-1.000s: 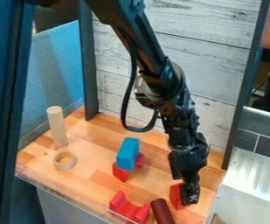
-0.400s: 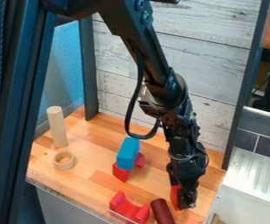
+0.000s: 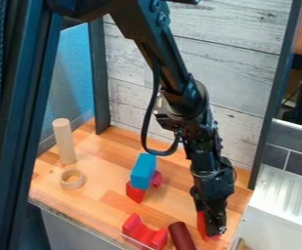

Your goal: Put the red cube on top of the blue block

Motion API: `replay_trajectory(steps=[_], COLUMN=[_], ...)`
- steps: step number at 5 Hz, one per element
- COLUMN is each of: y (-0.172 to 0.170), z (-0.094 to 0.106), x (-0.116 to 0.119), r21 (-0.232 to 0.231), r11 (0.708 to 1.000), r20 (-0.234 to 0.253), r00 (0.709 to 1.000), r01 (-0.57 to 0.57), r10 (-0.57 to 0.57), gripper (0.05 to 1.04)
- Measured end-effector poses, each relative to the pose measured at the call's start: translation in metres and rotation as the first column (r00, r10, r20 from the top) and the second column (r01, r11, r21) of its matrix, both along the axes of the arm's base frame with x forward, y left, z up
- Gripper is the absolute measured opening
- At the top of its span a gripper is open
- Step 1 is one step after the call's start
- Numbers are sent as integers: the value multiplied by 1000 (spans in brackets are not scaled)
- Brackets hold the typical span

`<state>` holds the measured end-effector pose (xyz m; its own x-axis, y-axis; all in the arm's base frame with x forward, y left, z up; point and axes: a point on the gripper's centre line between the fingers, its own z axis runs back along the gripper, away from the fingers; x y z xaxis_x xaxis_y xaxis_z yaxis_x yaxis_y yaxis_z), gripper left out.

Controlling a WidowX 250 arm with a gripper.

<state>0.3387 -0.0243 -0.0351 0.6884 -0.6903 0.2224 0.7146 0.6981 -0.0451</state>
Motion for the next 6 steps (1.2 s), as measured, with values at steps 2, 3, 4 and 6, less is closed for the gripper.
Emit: replay_trajectory(steps=[2, 3, 4, 6], y=[21, 37, 53, 84], z=[37, 63, 74, 81], x=[11, 17, 16, 14], r21=[-42, -48, -39, -37], r11=[988, 963, 939, 889], r20=[35, 95, 113, 106], r00=[988, 959, 932, 883], r01=[-150, -264, -342, -456], r10=[151, 268, 344, 458], gripper=[587, 587, 587, 587])
